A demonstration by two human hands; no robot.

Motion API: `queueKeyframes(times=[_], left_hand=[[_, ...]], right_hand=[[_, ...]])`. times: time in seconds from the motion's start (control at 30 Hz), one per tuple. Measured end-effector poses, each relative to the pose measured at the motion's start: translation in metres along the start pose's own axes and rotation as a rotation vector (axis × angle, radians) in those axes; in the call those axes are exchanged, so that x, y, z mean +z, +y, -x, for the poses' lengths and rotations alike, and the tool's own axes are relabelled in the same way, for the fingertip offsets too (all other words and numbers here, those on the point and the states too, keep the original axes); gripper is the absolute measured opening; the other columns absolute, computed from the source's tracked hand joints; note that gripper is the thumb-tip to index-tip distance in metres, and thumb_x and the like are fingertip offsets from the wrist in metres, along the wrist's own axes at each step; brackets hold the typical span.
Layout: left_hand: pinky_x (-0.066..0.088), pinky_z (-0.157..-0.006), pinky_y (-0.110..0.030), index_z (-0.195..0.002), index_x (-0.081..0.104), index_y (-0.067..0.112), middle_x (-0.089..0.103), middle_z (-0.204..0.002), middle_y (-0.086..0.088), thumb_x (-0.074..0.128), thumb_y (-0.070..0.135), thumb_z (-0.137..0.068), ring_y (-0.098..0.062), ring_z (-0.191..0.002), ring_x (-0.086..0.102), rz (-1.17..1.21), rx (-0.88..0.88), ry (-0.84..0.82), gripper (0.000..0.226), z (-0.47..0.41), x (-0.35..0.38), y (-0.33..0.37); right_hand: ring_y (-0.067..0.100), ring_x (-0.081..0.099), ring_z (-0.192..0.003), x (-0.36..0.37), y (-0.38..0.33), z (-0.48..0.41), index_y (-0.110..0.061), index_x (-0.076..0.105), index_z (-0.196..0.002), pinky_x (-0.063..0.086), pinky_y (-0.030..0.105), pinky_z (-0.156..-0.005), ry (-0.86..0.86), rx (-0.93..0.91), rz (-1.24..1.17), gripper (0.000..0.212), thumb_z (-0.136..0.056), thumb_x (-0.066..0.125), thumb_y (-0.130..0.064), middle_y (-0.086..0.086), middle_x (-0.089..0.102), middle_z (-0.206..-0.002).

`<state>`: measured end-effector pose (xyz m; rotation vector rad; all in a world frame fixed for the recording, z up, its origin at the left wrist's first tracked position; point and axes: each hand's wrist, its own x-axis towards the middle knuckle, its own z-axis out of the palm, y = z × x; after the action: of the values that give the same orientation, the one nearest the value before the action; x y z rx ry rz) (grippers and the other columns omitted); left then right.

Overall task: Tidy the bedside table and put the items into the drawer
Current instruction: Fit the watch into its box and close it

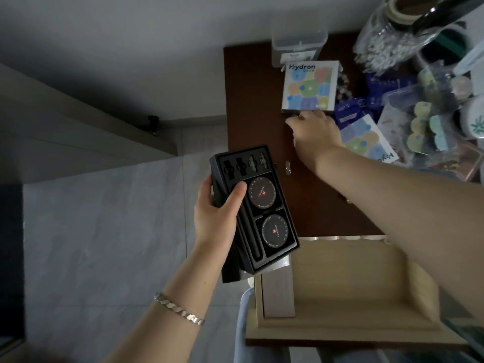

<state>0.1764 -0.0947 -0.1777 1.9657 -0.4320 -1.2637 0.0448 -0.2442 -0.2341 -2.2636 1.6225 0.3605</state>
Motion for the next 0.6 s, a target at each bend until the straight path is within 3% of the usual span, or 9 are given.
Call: queueKeyframes(times=[0.17, 0.33, 0.43, 0.5, 0.6], left_hand=[[0.053, -0.078, -0.021, -0.096, 0.054, 0.042, 0.069, -0.101, 0.009, 0.067, 0.025, -0.083, -0.004, -0.091, 0.066, 0.029, 0.004, 0.015, 0.025, -0.007, -0.013, 0.003], [0.054, -0.083, -0.028, -0.092, 0.056, 0.041, 0.071, -0.099, 0.007, 0.067, 0.023, -0.083, -0.007, -0.090, 0.067, 0.065, -0.015, 0.021, 0.023, -0.010, -0.021, 0.002], [0.054, -0.084, -0.029, -0.092, 0.055, 0.041, 0.070, -0.098, 0.008, 0.067, 0.023, -0.083, -0.006, -0.090, 0.067, 0.071, -0.021, 0.020, 0.023, -0.011, -0.022, 0.001], [0.054, -0.085, -0.029, -0.091, 0.055, 0.040, 0.070, -0.098, 0.009, 0.066, 0.022, -0.083, -0.005, -0.090, 0.067, 0.073, -0.021, 0.023, 0.022, -0.011, -0.022, 0.001], [0.054, -0.084, -0.029, -0.091, 0.056, 0.041, 0.070, -0.100, 0.007, 0.066, 0.023, -0.084, -0.007, -0.092, 0.067, 0.076, -0.013, 0.021, 0.022, -0.010, -0.022, 0.001]], right_hand=[[0.035, 0.044, -0.112, 0.000, -0.013, -0.002, -0.002, 0.058, -0.116, 0.042, 0.041, -0.086, 0.012, -0.017, -0.059, 0.033, -0.089, 0.041, 0.007, 0.017, 0.048, -0.118], [0.026, 0.054, -0.100, 0.010, -0.011, 0.023, -0.008, 0.063, -0.102, 0.040, 0.027, -0.074, 0.101, 0.053, -0.433, 0.024, -0.088, 0.045, -0.003, 0.006, 0.053, -0.105], [0.028, 0.044, -0.116, 0.016, -0.010, 0.032, -0.008, 0.056, -0.122, 0.037, 0.032, -0.092, 0.103, -0.043, -0.334, 0.036, -0.089, 0.043, 0.001, 0.012, 0.048, -0.121], [0.028, 0.030, -0.130, 0.012, -0.013, 0.026, -0.015, 0.045, -0.135, 0.030, 0.035, -0.104, -0.024, -0.062, -0.289, 0.048, -0.091, 0.041, 0.002, 0.011, 0.035, -0.140], [0.032, 0.031, -0.127, 0.005, -0.021, 0.016, -0.009, 0.050, -0.129, 0.038, 0.041, -0.101, -0.136, -0.135, -0.092, 0.042, -0.090, 0.041, 0.006, 0.013, 0.037, -0.135]])
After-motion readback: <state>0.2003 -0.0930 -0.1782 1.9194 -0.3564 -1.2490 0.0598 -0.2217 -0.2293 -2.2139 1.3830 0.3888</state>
